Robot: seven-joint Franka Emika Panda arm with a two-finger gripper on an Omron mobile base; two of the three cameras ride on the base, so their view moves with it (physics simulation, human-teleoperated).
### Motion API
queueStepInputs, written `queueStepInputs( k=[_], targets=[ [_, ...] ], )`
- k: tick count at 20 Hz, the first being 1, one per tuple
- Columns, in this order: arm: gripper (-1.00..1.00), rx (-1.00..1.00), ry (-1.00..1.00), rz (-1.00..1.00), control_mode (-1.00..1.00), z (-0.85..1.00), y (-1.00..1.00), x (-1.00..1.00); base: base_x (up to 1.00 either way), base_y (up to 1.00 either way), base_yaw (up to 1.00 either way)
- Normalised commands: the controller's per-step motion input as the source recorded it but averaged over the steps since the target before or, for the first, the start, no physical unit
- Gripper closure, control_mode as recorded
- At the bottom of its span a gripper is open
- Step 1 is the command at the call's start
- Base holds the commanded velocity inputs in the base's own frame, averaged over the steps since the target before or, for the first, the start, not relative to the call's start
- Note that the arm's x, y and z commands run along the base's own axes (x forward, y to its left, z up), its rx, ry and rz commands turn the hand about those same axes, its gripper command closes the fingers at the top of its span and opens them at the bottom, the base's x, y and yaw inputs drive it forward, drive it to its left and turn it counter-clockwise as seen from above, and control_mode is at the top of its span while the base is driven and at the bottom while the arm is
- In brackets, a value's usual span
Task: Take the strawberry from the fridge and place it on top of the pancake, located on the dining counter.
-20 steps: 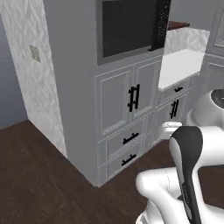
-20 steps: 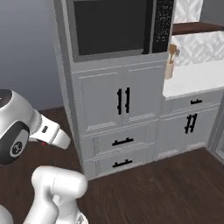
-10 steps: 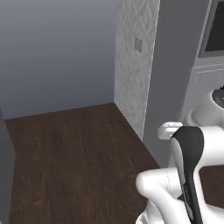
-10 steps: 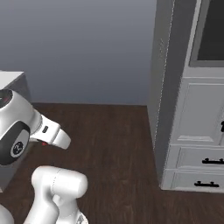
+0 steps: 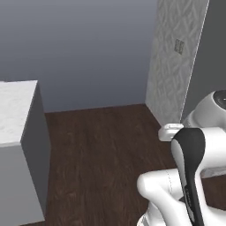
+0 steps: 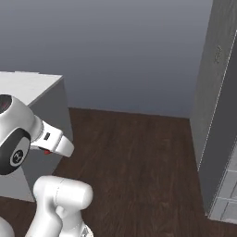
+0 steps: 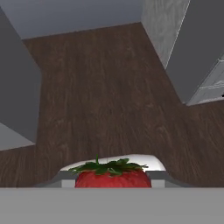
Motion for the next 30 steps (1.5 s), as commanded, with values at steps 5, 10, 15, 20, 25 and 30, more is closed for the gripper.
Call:
queueStepInputs(
  k=[5,10,15,20,25,30],
  targets=[
    [1.00,0.00,0.00,0.00,1.00,0.00,0.00,0.00,0.89,0.17,0.00],
    [1.00,0.00,0.00,0.00,1.00,0.00,0.00,0.00,1.00,0.23,0.02],
    [1.00,0.00,0.00,0.00,1.00,0.00,0.00,0.00,1.00,0.28,0.22],
    [1.00,0.00,0.00,0.00,1.00,0.00,0.00,0.00,1.00,0.24,0.33],
    [1.00,0.00,0.00,0.00,1.00,0.00,0.00,0.00,1.00,0.11,0.20],
    [1.00,0.00,0.00,0.00,1.00,0.00,0.00,0.00,1.00,0.03,0.05]
  ],
)
